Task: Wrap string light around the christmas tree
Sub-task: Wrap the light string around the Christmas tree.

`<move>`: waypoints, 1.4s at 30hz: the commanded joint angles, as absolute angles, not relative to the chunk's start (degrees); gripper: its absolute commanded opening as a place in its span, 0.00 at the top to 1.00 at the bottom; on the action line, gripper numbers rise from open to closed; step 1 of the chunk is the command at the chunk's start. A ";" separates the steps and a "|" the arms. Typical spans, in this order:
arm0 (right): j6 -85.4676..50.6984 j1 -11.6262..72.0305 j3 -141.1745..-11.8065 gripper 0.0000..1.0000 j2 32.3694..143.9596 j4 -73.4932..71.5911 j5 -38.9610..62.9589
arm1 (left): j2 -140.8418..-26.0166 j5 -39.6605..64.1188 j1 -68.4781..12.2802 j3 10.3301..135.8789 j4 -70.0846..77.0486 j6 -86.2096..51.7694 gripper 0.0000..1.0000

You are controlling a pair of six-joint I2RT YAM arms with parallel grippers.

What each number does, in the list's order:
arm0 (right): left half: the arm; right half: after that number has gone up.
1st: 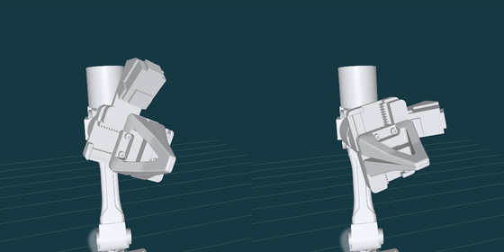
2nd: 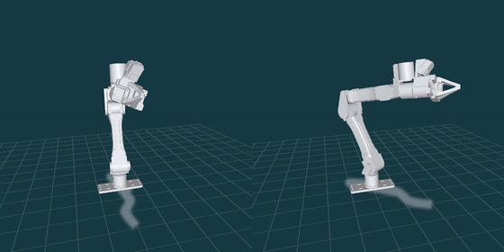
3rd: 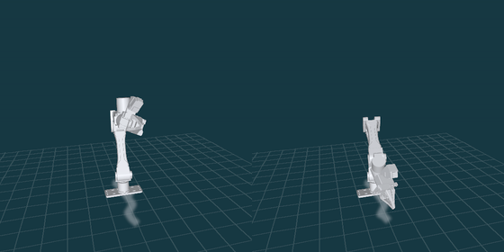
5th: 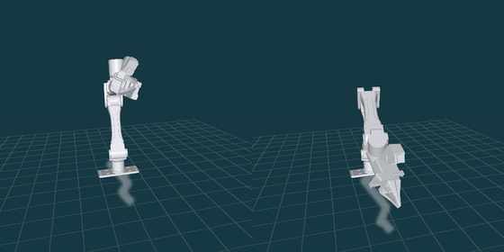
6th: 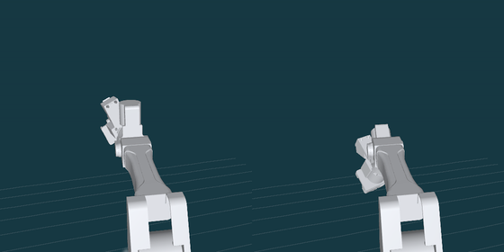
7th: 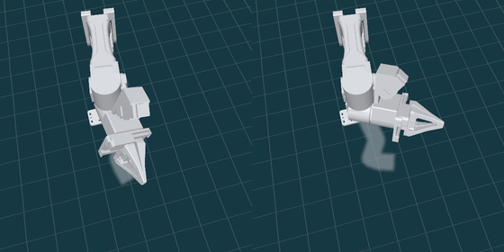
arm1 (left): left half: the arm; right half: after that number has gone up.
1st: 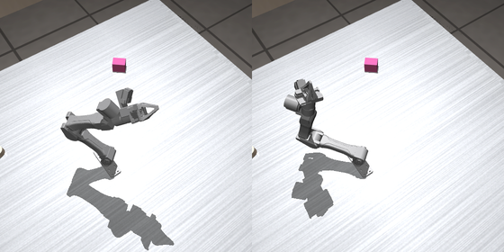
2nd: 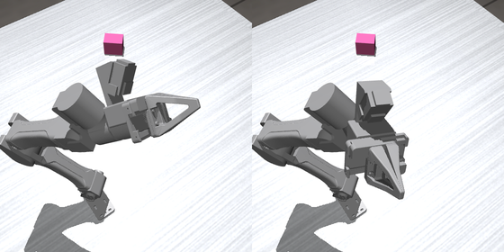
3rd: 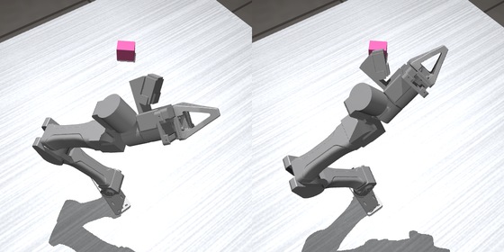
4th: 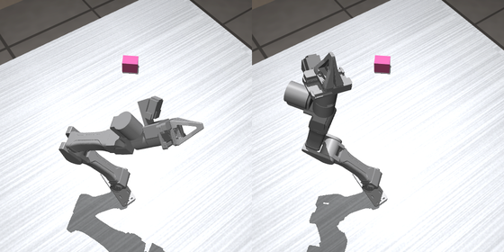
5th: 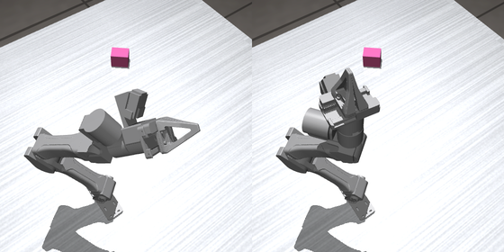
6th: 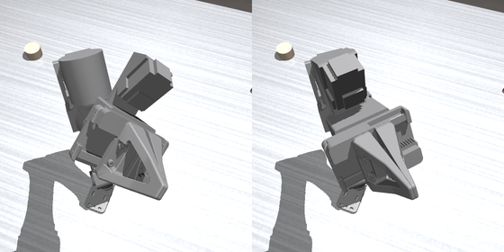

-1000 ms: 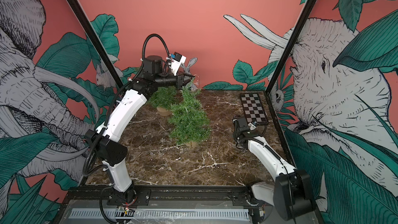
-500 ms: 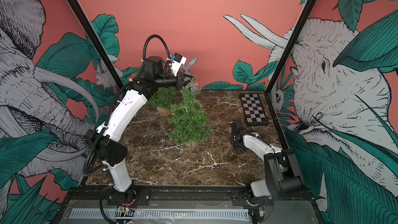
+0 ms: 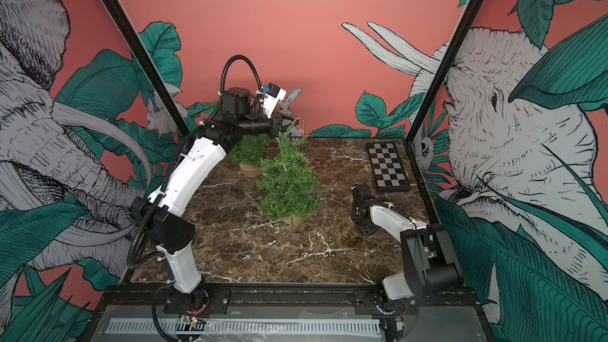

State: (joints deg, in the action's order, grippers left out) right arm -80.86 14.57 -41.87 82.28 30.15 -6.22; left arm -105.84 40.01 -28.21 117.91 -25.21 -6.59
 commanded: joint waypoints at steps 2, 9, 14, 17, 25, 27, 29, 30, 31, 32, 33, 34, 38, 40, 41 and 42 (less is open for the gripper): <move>-91.43 14.47 -41.99 0.60 79.38 30.56 -9.14 | -102.83 40.43 -28.42 117.11 -25.05 -5.19 1.00; -92.22 14.45 -43.68 0.59 84.00 29.57 -8.08 | -102.72 40.25 -28.52 116.76 -25.11 -4.97 1.00; -92.76 14.42 -44.24 0.58 86.40 28.84 -7.72 | -102.33 40.21 -28.51 115.90 -24.68 -4.97 1.00; -92.52 14.44 -45.57 0.61 87.26 32.07 -10.26 | -102.01 40.30 -28.56 114.76 -23.54 -5.48 1.00; -92.77 14.16 -47.25 0.66 91.20 33.46 -13.06 | -101.72 40.29 -28.65 114.08 -22.63 -5.72 1.00; -92.01 14.14 -48.68 0.71 93.56 34.31 -13.45 | -101.63 40.29 -28.74 113.94 -22.54 -5.79 1.00; -91.94 14.06 -49.39 0.78 94.97 34.63 -13.52 | -101.59 40.32 -28.83 113.75 -22.51 -5.74 1.00; -92.24 14.06 -49.40 0.81 95.26 34.50 -13.46 | -101.45 40.31 -28.81 113.65 -22.44 -5.69 1.00; -92.35 13.98 -49.24 0.83 95.06 33.92 -13.52 | -101.36 40.32 -28.87 113.49 -22.51 -5.56 1.00; -92.20 14.05 -49.06 0.86 94.62 33.42 -13.66 | -101.24 40.23 -28.91 113.39 -22.52 -5.46 1.00; -91.83 14.03 -48.84 0.92 93.61 32.61 -14.05 | -100.96 40.10 -28.87 113.16 -22.50 -5.29 1.00; -90.57 14.00 -48.49 0.99 92.38 30.95 -14.59 | -100.79 40.00 -28.87 113.02 -22.52 -5.12 1.00; -86.26 14.01 -48.36 1.00 85.37 26.82 -17.87 | -100.00 39.73 -28.92 112.43 -22.51 -4.51 1.00; -83.10 13.98 -49.82 1.00 81.61 26.10 -19.88 | -99.54 39.41 -28.87 112.07 -22.47 -4.21 1.00; -81.88 13.99 -50.71 1.00 80.21 26.02 -20.58 | -99.31 39.21 -28.88 111.89 -22.40 -3.99 1.00; -79.68 14.00 -51.73 1.00 78.71 25.18 -21.05 | -99.00 39.10 -28.92 111.64 -22.33 -3.74 1.00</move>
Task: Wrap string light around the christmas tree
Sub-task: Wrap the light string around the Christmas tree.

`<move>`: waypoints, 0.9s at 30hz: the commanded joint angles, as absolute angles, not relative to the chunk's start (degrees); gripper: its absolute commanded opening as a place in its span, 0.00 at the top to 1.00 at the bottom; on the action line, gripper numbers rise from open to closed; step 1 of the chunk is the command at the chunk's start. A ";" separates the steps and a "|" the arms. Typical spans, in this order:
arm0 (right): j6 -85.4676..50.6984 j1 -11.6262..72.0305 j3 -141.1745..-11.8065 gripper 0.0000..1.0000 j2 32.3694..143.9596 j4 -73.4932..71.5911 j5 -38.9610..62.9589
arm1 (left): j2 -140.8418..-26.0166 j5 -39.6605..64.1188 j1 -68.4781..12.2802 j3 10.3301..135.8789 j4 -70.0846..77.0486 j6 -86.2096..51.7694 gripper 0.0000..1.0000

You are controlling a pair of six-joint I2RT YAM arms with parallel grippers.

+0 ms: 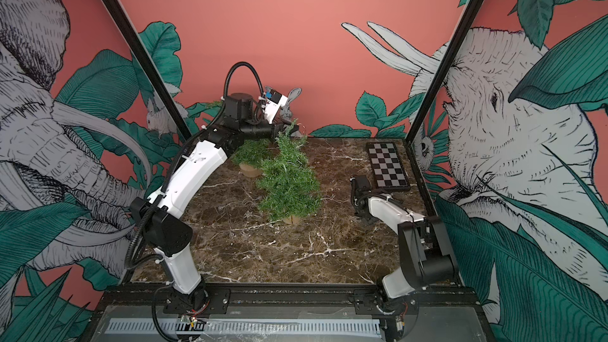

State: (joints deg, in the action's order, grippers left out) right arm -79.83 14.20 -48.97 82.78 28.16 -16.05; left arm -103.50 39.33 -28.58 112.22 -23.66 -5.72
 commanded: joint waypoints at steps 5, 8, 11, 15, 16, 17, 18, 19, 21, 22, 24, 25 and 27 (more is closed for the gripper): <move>-69.95 14.09 -57.44 1.00 74.03 20.84 -22.13 | -97.45 37.91 -28.85 110.10 -22.08 -2.03 0.95; -62.83 14.08 -62.59 1.00 73.17 17.24 -22.72 | -96.19 35.20 -28.86 108.97 -22.62 -0.35 0.88; -56.22 14.17 -68.21 1.00 73.59 12.25 -22.94 | -94.41 28.78 -28.86 108.07 -23.54 1.21 0.79; -49.93 14.32 -75.65 1.00 76.50 3.45 -19.08 | -91.67 20.04 -28.83 106.54 -24.97 3.92 0.54; -48.59 14.38 -78.77 1.00 77.74 1.89 -17.34 | -91.00 17.77 -28.87 106.36 -25.44 4.62 0.46; -47.43 14.70 -81.22 1.00 78.97 1.06 -16.27 | -90.47 15.89 -28.85 106.24 -25.77 5.13 0.40; -46.13 15.18 -84.13 1.00 80.33 0.58 -15.56 | -89.97 13.76 -28.81 106.26 -26.07 5.65 0.33; -44.98 15.75 -87.10 1.00 81.75 0.07 -14.87 | -89.47 12.01 -28.80 106.39 -26.27 6.05 0.28; -42.85 16.72 -92.34 1.00 84.34 -1.10 -13.55 | -88.68 10.25 -28.82 106.84 -26.30 7.00 0.18; -41.98 17.48 -95.08 1.00 85.61 -1.94 -12.86 | -88.52 10.33 -28.76 107.27 -26.35 7.66 0.12; -40.48 18.90 -100.12 1.00 88.05 -2.96 -11.76 | -88.82 11.16 -28.70 108.55 -26.80 9.28 0.04; -39.64 19.89 -103.16 1.00 89.31 -3.08 -11.30 | -89.50 10.82 -28.56 110.13 -27.83 9.29 0.02; -38.49 21.74 -108.42 1.00 91.30 -2.75 -10.50 | -91.32 11.97 -28.22 113.84 -30.09 8.62 0.01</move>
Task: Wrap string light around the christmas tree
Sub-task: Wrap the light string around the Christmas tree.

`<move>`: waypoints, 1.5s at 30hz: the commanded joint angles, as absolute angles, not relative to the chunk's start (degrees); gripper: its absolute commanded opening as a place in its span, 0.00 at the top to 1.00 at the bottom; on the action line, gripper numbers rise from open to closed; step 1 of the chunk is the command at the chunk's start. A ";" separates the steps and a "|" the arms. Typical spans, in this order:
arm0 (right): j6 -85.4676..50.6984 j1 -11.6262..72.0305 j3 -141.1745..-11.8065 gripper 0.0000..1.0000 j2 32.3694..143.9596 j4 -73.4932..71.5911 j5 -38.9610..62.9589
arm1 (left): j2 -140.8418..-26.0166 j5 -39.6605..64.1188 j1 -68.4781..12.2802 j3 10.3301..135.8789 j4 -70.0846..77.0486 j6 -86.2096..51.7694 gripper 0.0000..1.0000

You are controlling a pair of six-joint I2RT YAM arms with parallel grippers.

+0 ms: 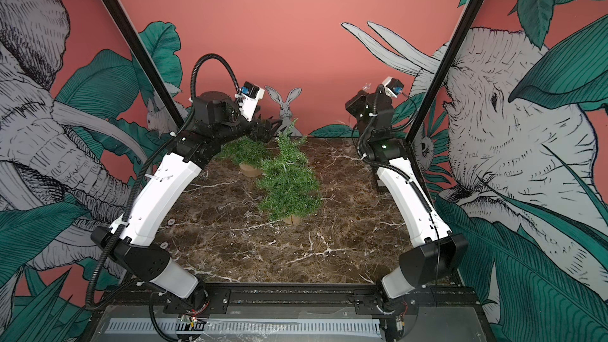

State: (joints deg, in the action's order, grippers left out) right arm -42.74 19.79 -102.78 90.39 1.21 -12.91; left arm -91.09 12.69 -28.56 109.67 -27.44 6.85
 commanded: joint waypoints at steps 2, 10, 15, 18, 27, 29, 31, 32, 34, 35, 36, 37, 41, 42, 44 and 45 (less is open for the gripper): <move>-37.75 23.51 -112.90 1.00 94.84 -3.15 -9.45 | -93.13 15.90 -27.67 116.77 -30.93 7.15 0.01; -37.20 29.55 -125.33 1.00 102.26 -4.61 -7.37 | -99.81 32.33 -27.14 123.05 -29.04 4.19 0.01; -36.84 32.04 -131.04 1.00 106.04 -3.08 -6.07 | -101.78 36.85 -27.11 123.00 -25.98 2.60 0.01; -36.96 33.10 -132.44 1.00 107.25 -2.68 -5.11 | -102.85 35.84 -27.16 123.20 -24.71 1.19 0.01; -33.78 35.97 -133.24 1.00 107.09 -3.42 -4.98 | -105.26 25.05 -27.16 123.58 -22.71 -1.94 0.01; -31.81 36.85 -133.63 1.00 106.83 -3.30 -5.55 | -105.68 25.46 -27.16 123.71 -22.01 -2.66 0.02; -29.84 37.65 -134.01 1.00 106.59 -2.94 -6.31 | -106.12 26.04 -27.14 123.83 -21.25 -3.51 0.06; -28.86 38.03 -134.03 1.00 106.37 -2.81 -6.62 | -106.28 26.27 -27.16 123.84 -20.86 -3.73 0.08; -26.97 38.61 -134.11 1.00 106.05 -2.66 -7.39 | -106.35 25.66 -27.19 123.88 -20.53 -4.02 0.12; -25.90 38.86 -134.14 1.00 105.99 -2.50 -8.11 | -106.32 25.09 -27.16 123.84 -20.40 -3.91 0.13; -24.97 39.14 -134.12 1.00 105.91 -2.33 -8.78 | -106.34 24.42 -27.09 123.84 -20.40 -3.71 0.14; -24.35 39.28 -134.20 1.00 105.82 -2.21 -9.44 | -106.18 23.87 -27.16 123.84 -20.46 -3.61 0.15; -22.49 39.42 -134.52 1.00 105.63 -2.02 -11.56 | -105.74 23.28 -27.07 123.58 -20.47 -3.04 0.26; -21.96 39.44 -134.77 1.00 105.61 -1.98 -11.85 | -105.59 23.55 -27.07 123.42 -20.60 -2.78 0.28; -21.30 39.55 -135.33 1.00 105.62 -1.85 -12.15 | -105.09 23.23 -27.07 122.91 -20.65 -2.20 0.34; -21.11 39.63 -135.59 1.00 105.63 -1.91 -12.23 | -104.74 22.43 -27.07 122.42 -20.58 -1.87 0.38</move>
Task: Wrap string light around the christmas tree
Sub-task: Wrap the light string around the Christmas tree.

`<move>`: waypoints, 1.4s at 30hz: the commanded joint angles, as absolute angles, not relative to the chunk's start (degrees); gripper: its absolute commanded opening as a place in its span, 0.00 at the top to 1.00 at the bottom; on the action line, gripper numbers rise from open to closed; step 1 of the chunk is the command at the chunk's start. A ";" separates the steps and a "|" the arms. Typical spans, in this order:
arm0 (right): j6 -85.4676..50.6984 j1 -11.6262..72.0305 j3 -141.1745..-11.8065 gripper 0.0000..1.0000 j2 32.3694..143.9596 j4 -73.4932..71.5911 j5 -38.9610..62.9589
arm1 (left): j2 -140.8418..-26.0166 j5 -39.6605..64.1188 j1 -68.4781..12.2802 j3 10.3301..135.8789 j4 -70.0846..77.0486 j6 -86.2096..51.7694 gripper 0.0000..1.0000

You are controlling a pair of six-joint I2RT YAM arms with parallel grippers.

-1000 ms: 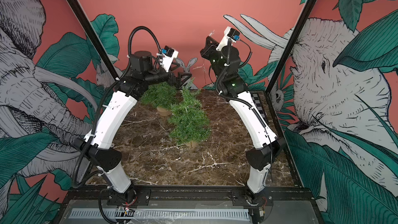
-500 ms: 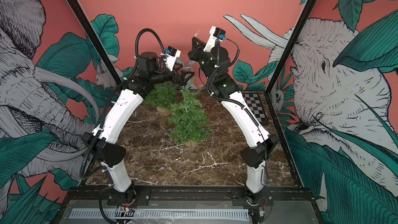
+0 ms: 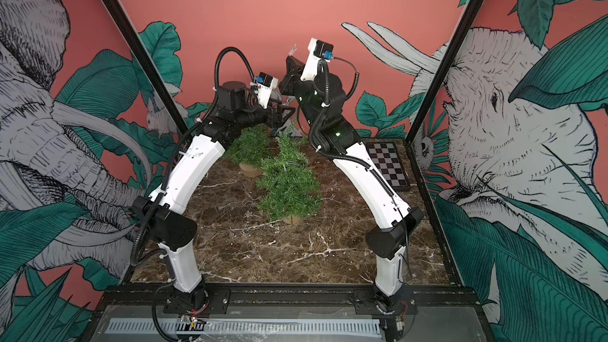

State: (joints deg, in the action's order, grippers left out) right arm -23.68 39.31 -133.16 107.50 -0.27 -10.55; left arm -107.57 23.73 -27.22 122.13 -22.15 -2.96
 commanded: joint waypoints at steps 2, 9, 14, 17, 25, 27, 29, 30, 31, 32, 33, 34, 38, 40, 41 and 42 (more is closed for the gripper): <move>-20.79 39.72 -136.03 1.00 105.56 -1.92 -11.89 | -103.92 20.69 -27.06 121.15 -19.91 -1.29 0.46; -20.19 40.75 -137.45 1.00 105.27 -0.98 -10.06 | -100.83 15.71 -27.07 118.32 -16.48 -0.34 0.69; -18.67 42.27 -138.51 1.00 104.94 -0.57 -9.06 | -97.32 11.96 -27.07 115.92 -14.41 1.19 0.84; -17.44 43.52 -138.93 1.00 104.58 -0.87 -8.89 | -95.01 11.11 -27.06 113.94 -13.06 1.94 0.85; -12.83 46.89 -141.95 1.00 104.26 -0.64 -9.96 | -90.34 7.97 -27.08 109.45 -13.43 5.51 0.94; -11.29 48.01 -142.54 1.00 104.09 -0.41 -10.03 | -88.97 7.49 -27.07 108.44 -13.71 6.37 0.94; -9.61 49.07 -142.56 1.00 103.60 -0.18 -10.27 | -87.33 7.05 -27.03 106.88 -13.17 7.13 0.96; -8.73 49.65 -142.36 1.00 103.26 -0.02 -10.45 | -86.27 6.70 -27.04 105.92 -12.54 7.58 0.97; -8.03 50.10 -142.26 1.00 103.04 0.07 -10.63 | -85.38 6.40 -27.07 105.02 -12.12 7.88 0.98; -7.34 50.71 -142.12 1.00 102.71 0.38 -10.70 | -84.31 6.08 -27.06 103.92 -11.52 8.24 0.98; -6.86 51.19 -141.88 1.00 102.42 0.85 -10.87 | -83.20 5.90 -27.08 102.90 -11.00 8.75 0.98; -6.48 51.59 -141.86 1.00 102.18 1.71 -10.81 | -82.20 5.81 -27.07 101.78 -10.45 9.50 0.98; -6.08 53.00 -143.00 1.00 101.50 6.45 -11.04 | -79.04 3.84 -27.07 98.23 -8.85 11.74 0.99; -5.35 54.01 -142.72 1.00 100.73 8.04 -11.80 | -77.70 3.05 -27.05 97.39 -8.87 12.34 1.00; -5.00 54.51 -142.65 1.00 100.40 8.69 -12.22 | -77.17 3.27 -27.06 97.02 -8.88 12.51 1.00; -4.47 55.11 -142.64 1.00 100.11 9.49 -12.77 | -76.48 3.72 -27.07 96.51 -8.85 12.57 1.00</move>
State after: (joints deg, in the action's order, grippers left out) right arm -6.81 53.74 -141.32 102.87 8.51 -11.18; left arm -78.96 4.69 -27.22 97.76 -11.05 10.20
